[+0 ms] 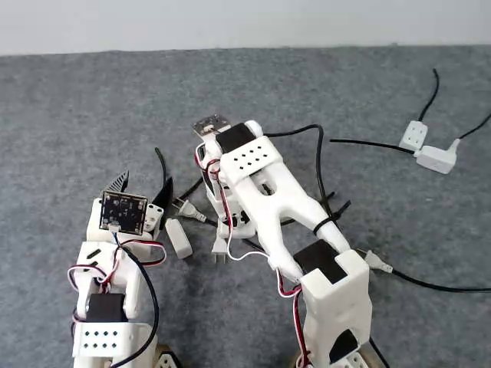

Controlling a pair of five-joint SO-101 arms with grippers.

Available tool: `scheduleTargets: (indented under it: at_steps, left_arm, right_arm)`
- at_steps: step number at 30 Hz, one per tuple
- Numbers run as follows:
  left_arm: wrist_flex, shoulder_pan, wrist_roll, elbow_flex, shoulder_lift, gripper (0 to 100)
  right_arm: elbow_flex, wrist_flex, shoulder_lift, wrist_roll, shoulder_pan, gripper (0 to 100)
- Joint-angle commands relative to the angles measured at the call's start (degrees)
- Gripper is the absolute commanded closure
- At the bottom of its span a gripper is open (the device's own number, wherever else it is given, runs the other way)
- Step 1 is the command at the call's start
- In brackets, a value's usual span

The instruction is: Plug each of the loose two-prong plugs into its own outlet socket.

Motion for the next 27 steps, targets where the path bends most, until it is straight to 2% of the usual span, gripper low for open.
scheduleTargets:
  at_steps: [1,18,27]
  left_arm:
    - [-1.58,-0.18,0.62,-0.66,-0.09,74]
    - [-1.58,-0.18,0.62,-0.66,-0.09,74]
    - [-1.58,-0.18,0.62,-0.66,-0.09,74]
  right_arm:
    - [0.0,-1.19,-2.42,-1.41,-0.66,99.1]
    - [0.09,0.31,-2.86,-1.93,-0.75,99.1]
    - [-0.26,1.1,-2.95,-1.93,-4.35,99.1]
